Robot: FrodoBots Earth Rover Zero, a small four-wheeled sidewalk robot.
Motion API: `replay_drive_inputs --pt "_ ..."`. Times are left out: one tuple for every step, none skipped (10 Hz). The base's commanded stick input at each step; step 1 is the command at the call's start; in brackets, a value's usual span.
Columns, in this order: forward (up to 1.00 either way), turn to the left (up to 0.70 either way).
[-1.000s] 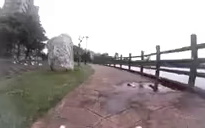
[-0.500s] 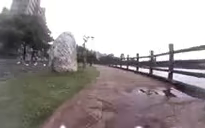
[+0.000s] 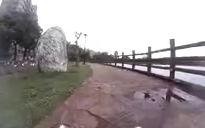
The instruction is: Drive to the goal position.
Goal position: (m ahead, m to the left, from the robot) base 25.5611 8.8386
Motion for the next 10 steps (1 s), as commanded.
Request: replay_drive_inputs --pt "1.0 -0.3" --pt "1.0 -0.3" --pt "1.0 -0.3" --pt "1.0 -0.3" --pt "1.0 -0.16" --pt "1.0 0.1" --pt "1.0 0.1" --pt "1.0 0.1" --pt "1.0 0.1" --pt "1.0 0.1"
